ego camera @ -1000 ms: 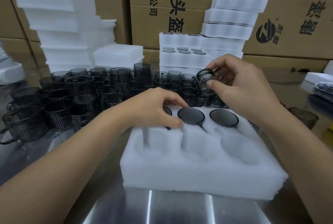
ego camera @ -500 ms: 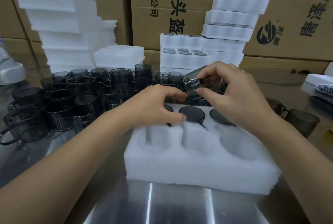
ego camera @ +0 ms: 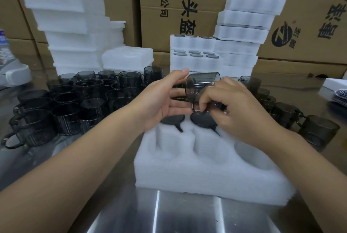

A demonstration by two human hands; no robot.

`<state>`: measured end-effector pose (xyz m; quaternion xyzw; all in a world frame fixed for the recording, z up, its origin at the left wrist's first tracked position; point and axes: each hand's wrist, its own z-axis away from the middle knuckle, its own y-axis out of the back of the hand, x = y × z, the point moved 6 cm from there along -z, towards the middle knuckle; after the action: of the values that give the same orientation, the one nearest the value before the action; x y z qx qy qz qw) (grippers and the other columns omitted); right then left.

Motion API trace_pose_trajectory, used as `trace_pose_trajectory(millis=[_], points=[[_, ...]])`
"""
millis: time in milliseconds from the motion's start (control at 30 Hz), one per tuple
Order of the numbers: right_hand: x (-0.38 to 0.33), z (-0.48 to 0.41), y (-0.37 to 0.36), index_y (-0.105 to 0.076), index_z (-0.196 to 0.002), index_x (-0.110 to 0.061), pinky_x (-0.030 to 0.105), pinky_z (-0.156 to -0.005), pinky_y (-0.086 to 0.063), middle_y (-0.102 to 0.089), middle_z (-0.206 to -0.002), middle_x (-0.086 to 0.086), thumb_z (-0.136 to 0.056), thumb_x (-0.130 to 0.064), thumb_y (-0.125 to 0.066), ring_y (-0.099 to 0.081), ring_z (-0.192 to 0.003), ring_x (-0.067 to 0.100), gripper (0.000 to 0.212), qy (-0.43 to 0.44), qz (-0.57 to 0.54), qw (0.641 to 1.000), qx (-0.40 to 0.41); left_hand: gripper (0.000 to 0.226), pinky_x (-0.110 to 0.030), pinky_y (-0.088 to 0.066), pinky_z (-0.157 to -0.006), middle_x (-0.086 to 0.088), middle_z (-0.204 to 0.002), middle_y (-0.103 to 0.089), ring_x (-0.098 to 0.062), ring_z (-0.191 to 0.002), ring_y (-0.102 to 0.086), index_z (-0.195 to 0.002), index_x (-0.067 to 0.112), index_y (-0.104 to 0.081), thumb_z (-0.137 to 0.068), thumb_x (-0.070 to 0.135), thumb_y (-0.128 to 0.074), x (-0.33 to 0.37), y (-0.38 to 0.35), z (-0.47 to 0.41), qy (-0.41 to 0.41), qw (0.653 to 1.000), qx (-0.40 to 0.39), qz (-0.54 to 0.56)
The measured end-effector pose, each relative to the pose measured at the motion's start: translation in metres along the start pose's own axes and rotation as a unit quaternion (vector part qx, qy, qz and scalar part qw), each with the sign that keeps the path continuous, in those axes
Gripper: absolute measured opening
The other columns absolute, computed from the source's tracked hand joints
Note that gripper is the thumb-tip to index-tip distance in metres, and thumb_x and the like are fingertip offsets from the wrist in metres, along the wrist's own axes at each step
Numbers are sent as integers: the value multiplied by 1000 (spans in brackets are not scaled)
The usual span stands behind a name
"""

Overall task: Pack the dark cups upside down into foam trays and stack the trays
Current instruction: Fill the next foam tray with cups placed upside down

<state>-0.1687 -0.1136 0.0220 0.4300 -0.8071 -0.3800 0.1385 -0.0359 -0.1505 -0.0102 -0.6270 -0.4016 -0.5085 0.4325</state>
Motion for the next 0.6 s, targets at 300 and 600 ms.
trace_pose_trajectory(millis=[300, 600], points=[[-1, 2, 6, -57, -79, -31, 29, -75, -32, -56, -79, -9, -64, 6, -41, -44, -78, 10, 43, -32, -67, 996, 44, 25, -23, -55, -64, -8, -102, -68, -22, -74, -69, -115, 21, -64, -95, 25, -50, -4, 3, -4, -5, 999, -19, 32], [15, 5, 11, -43, -88, -29, 7, -62, -32, -53, -89, -10, -71, 10, -42, -48, -77, 1, 42, -136, -121, 980, 85, 41, -23, -53, -62, -7, -103, -72, -17, -76, -69, -118, 16, -62, -93, 30, -33, -6, 3, -7, 10, 996, -68, 53]])
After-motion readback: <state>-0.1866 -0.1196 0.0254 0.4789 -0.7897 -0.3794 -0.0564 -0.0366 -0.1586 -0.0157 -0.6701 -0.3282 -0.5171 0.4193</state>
